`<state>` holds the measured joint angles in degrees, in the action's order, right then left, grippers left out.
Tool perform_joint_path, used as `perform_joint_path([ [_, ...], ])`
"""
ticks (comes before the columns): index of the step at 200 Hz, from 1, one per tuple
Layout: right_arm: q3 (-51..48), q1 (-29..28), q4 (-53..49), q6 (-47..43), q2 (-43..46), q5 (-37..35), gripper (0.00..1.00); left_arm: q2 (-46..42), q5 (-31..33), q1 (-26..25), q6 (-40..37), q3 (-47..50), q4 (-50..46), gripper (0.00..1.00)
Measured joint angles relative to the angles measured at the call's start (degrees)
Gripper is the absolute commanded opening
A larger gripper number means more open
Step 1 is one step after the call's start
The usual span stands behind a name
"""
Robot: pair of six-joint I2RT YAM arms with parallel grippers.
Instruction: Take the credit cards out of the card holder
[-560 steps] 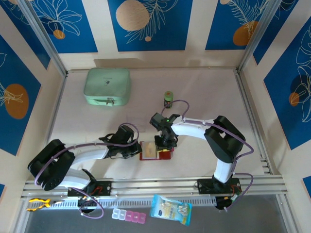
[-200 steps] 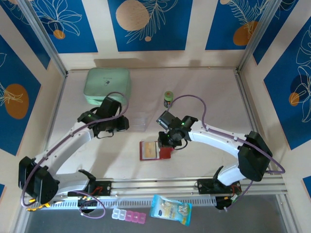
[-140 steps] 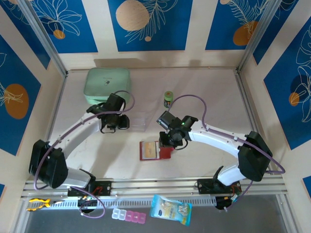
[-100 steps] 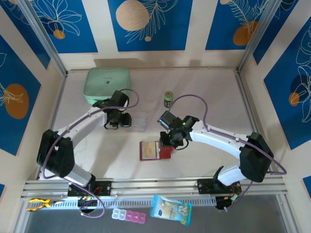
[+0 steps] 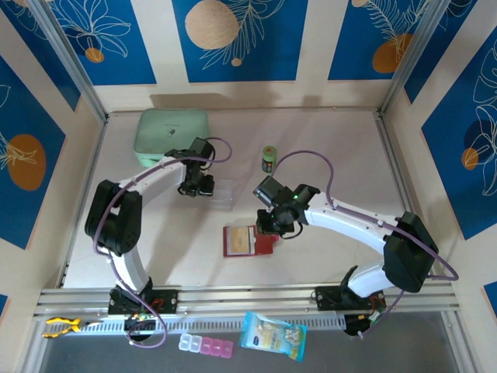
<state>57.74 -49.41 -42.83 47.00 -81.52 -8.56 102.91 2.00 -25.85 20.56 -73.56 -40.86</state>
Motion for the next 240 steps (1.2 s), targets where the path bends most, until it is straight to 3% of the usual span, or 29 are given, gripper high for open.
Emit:
perform_joint_path([
  [87, -0.87, 1.86, 0.15, -0.66, 1.40, 0.87, 0.25, 1.22, -0.04, 0.02, 0.15, -1.05, -0.15, 0.13],
  [240, -3.21, 5.66, -0.07, -1.75, 5.46, 1.51, 0.25, 9.88, -0.04, -7.74, 5.33, -12.70, -1.86, 0.14],
])
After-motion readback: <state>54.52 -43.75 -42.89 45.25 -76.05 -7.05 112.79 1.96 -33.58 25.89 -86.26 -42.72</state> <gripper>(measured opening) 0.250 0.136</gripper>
